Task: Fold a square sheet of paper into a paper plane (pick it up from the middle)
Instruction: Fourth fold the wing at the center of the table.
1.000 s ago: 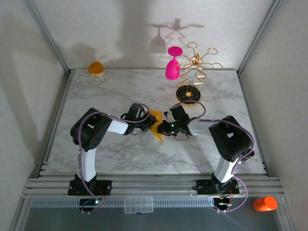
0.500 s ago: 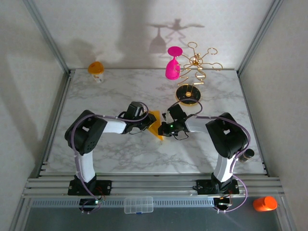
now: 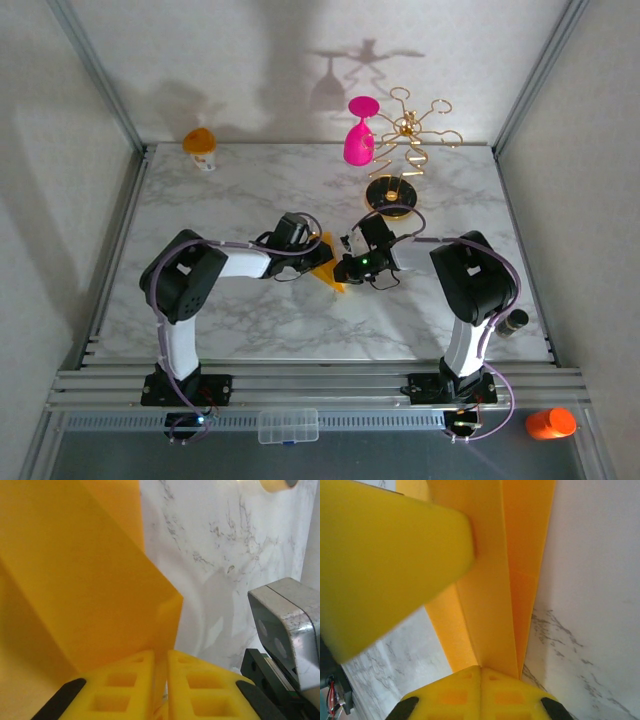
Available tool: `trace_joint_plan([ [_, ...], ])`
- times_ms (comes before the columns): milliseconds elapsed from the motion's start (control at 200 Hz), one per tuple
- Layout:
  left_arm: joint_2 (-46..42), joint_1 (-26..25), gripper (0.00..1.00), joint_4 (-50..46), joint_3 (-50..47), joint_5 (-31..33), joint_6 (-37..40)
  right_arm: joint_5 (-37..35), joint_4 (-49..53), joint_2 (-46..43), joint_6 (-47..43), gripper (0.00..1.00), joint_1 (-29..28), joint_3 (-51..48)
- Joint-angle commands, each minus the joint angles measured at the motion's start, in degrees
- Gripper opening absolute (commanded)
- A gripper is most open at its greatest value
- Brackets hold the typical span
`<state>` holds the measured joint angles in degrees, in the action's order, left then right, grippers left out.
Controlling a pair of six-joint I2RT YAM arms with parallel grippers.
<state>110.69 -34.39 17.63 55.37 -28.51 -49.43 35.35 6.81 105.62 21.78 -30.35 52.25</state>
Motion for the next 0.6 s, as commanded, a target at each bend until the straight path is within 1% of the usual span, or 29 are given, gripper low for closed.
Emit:
trace_joint_plan([
  [0, 2.2, -0.2, 0.13, -2.4, 1.8, 0.8, 1.5, -2.8, 5.8, 2.5, -0.7, 0.06, 0.3, -2.6],
  [190, 4.6, 0.3, 0.13, -4.6, 2.7, 2.5, 1.7, -4.2, 6.2, 2.4, -0.5, 0.06, 0.6, -3.7],
  [421, 5.7, 1.7, 0.11, -6.3, 3.3, 4.3, 1.7, -3.9, 5.9, 1.7, -0.9, 0.06, 0.7, -5.3],
  [486, 5.8, 2.4, 0.11, -6.7, 3.1, 4.5, 1.5, -2.6, 4.8, 1.0, -0.9, 0.06, 0.9, -5.9],
  [596, 6.0, 2.5, 0.1, -7.3, 3.1, 4.1, 0.9, 2.3, 0.0, -0.7, 0.9, 0.06, 1.0, -5.9],
])
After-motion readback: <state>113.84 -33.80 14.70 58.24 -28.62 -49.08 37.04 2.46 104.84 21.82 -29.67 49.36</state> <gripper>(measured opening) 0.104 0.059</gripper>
